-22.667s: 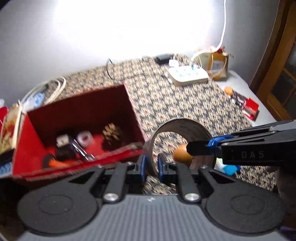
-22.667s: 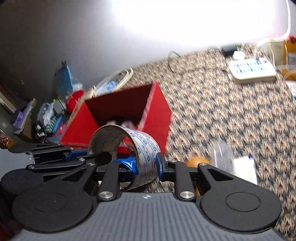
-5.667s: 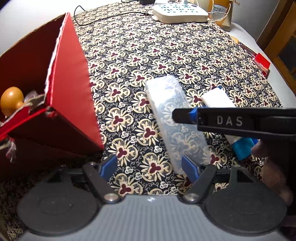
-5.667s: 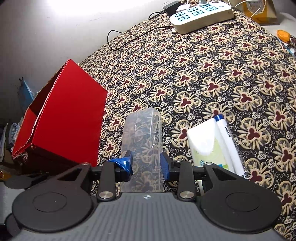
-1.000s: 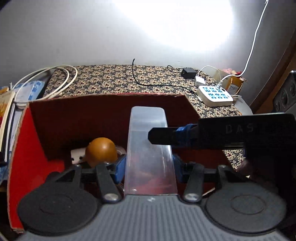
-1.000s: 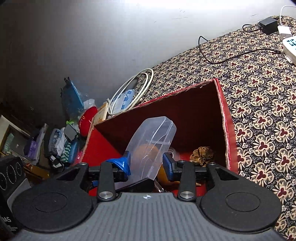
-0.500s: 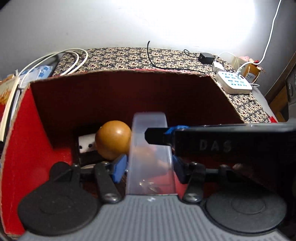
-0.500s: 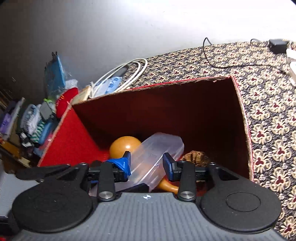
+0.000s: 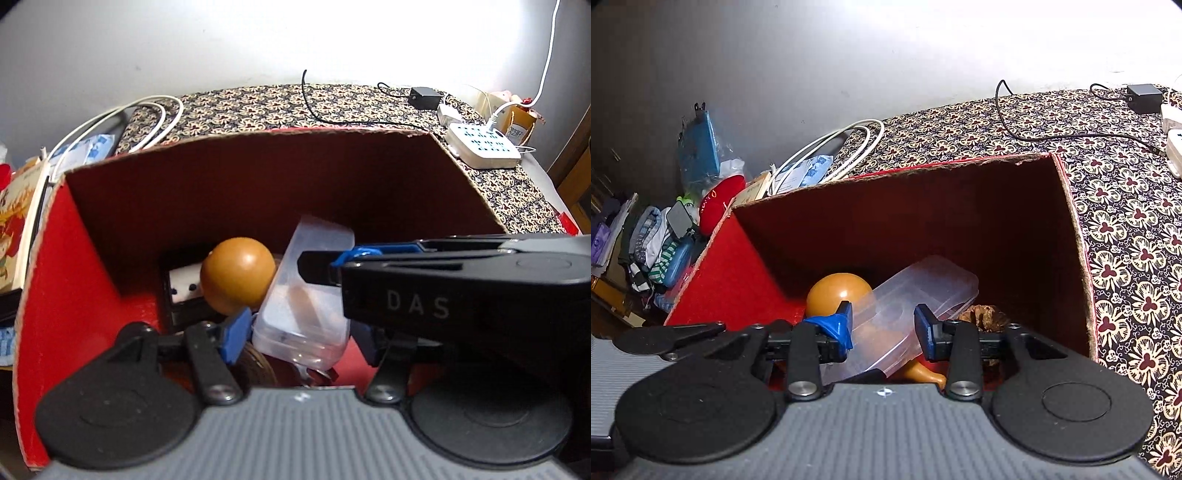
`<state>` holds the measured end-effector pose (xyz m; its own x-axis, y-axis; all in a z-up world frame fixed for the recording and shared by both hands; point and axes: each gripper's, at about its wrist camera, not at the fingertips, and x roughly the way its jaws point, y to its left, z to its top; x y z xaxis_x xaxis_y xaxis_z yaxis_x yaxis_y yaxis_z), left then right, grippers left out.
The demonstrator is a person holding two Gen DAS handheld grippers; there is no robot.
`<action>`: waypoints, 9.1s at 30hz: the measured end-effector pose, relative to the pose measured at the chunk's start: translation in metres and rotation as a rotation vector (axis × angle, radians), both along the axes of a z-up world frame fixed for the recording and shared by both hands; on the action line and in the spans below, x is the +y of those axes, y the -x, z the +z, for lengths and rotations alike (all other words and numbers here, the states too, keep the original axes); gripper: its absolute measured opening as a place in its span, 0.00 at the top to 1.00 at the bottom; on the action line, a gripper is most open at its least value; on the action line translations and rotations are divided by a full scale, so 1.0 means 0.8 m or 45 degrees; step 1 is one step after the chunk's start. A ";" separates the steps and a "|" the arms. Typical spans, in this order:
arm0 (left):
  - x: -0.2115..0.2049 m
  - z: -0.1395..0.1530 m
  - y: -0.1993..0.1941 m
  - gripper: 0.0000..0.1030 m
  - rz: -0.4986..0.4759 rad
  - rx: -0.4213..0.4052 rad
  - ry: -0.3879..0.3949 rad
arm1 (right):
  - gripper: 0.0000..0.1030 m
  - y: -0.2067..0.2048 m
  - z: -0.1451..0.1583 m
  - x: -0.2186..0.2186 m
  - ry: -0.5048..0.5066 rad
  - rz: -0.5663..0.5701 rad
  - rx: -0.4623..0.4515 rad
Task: Organize rigid objects
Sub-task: 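Lower the clear case beside the orange gourd and open both grippers, then move both grippers out of the box toward the white lotion tube, then close the right gripper on the white lotion tube while the left gripper closes on it too, then lift the lotion tube with both grippers and lower it into the red box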
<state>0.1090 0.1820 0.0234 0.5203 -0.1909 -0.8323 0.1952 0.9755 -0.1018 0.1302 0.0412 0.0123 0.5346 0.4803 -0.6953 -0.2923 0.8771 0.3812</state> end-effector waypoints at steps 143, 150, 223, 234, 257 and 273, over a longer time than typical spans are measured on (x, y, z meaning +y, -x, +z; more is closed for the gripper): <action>-0.213 -0.009 0.144 0.19 0.134 0.123 -0.257 | 0.78 0.182 -0.002 -0.223 0.090 -0.114 -0.072; -0.242 -0.025 0.137 0.19 0.066 0.193 -0.240 | 0.78 0.186 -0.011 -0.267 0.064 -0.208 -0.034; -0.367 -0.077 0.082 0.50 -0.440 0.102 -0.055 | 0.79 0.116 -0.075 -0.348 -0.308 -0.226 0.293; -0.354 -0.073 0.091 0.58 -0.422 0.084 -0.066 | 0.90 0.124 -0.075 -0.328 -0.259 -0.228 0.265; -0.247 0.046 0.135 0.68 -0.469 -0.265 -0.071 | 0.95 0.135 0.042 -0.207 -0.315 -0.202 -0.026; -0.093 0.093 0.062 0.68 -0.377 -0.326 0.009 | 0.95 0.071 0.088 -0.081 -0.161 -0.068 -0.142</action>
